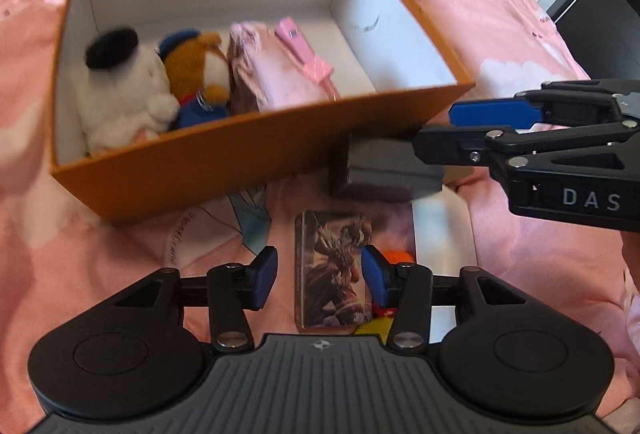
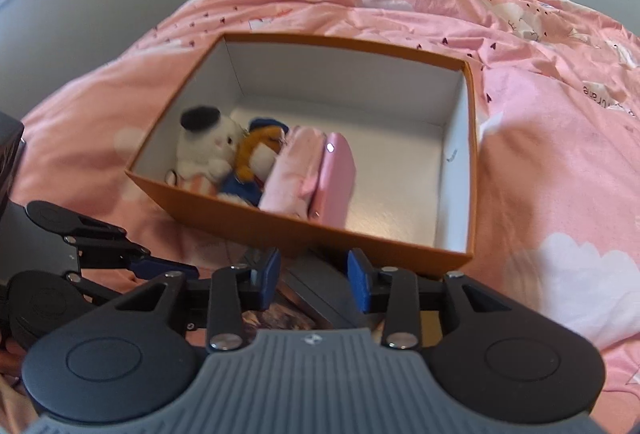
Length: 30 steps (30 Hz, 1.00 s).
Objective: Organize objects
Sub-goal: 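Grasp the silver photo card box with left gripper while right gripper grasps gray box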
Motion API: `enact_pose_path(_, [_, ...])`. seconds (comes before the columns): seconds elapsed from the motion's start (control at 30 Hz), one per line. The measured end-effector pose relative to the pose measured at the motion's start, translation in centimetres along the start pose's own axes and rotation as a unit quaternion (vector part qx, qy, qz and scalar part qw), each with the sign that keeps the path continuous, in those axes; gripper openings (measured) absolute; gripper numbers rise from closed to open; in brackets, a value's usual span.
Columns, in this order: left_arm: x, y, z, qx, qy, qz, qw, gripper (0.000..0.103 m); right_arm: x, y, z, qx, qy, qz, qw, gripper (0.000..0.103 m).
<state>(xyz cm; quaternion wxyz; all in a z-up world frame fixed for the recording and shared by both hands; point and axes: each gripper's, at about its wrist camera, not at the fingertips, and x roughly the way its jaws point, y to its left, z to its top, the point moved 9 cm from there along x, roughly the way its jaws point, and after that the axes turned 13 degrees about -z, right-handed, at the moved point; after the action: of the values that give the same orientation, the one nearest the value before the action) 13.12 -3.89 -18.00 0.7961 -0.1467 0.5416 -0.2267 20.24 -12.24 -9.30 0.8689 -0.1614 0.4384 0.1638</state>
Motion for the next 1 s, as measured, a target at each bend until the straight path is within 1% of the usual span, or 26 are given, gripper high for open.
enact_pose_path(0.13, [1.9,0.8,-0.9,-0.011,0.021,-0.004,0.9997,0.062,1.2,-0.3,-1.0,-0.022,0.010,-0.023,0.999,0.046])
enact_pose_path(0.2, [2.9,1.3,-1.4,-0.024,0.037,-0.009,0.9990,0.062,1.5,-0.2,-1.3,-0.031,0.012,-0.027,0.999,0.050])
enact_pose_path(0.3, [3.9,1.9,-1.8,-0.044,0.049,-0.023,0.9976,0.063,2.0,0.1,-1.4,-0.049,0.015,-0.032,0.998,0.052])
enact_pose_path(0.4, [4.6,2.7,-2.2,-0.059,0.056,-0.026,0.9963,0.063,2.5,0.4,-1.6,-0.067,0.017,-0.039,0.997,0.054])
enact_pose_path(0.43, [4.8,2.9,-2.3,-0.064,0.057,-0.028,0.9959,0.066,2.7,0.5,-1.7,-0.071,0.019,-0.041,0.996,0.054])
enact_pose_path(0.63, [5.5,3.5,-2.5,-0.078,0.059,-0.045,0.9942,0.072,3.7,0.4,-2.0,-0.082,0.032,-0.041,0.995,0.054])
enact_pose_path(0.8, [6.0,4.0,-2.7,-0.089,0.058,-0.060,0.9925,0.070,4.1,0.7,-2.2,-0.082,0.043,-0.032,0.995,0.055])
enact_pose_path(0.93, [6.0,4.5,-2.9,-0.105,0.054,-0.081,0.9897,0.062,4.2,1.0,-2.2,-0.082,0.047,-0.024,0.995,0.055])
enact_pose_path(1.0, [5.7,4.8,-2.9,-0.108,0.050,-0.080,0.9896,0.058,4.2,1.1,-2.2,-0.083,0.048,-0.020,0.995,0.055])
